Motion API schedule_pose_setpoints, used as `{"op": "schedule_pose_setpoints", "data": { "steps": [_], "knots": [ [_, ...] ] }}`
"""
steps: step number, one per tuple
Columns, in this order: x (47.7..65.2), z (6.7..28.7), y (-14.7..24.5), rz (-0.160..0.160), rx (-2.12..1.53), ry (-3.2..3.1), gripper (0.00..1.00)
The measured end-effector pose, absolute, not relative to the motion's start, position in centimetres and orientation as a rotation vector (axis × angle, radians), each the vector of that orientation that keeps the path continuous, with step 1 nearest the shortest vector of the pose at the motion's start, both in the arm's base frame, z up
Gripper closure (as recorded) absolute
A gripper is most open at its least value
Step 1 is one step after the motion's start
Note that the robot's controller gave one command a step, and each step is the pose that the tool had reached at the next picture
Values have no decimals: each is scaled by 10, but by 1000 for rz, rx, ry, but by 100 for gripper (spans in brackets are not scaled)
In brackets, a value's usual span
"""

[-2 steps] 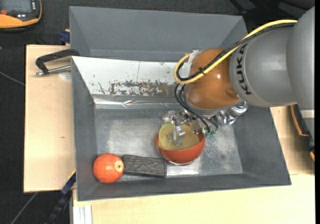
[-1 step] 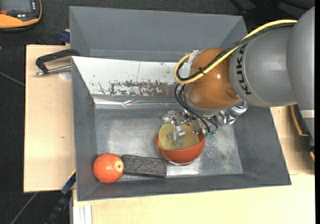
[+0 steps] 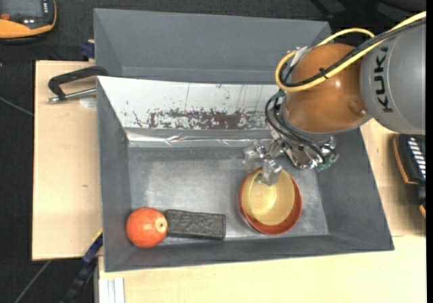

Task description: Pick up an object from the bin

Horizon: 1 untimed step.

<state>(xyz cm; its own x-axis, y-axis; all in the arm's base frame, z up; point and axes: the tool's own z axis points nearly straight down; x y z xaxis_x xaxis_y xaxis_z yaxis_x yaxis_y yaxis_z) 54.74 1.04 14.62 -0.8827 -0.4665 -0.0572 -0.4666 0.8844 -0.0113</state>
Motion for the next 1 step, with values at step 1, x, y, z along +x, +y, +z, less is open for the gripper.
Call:
{"op": "schedule_pose_setpoints", "data": {
  "steps": [1],
  "knots": [
    [590,273,8,-4,-850,2948,100]
  ]
}}
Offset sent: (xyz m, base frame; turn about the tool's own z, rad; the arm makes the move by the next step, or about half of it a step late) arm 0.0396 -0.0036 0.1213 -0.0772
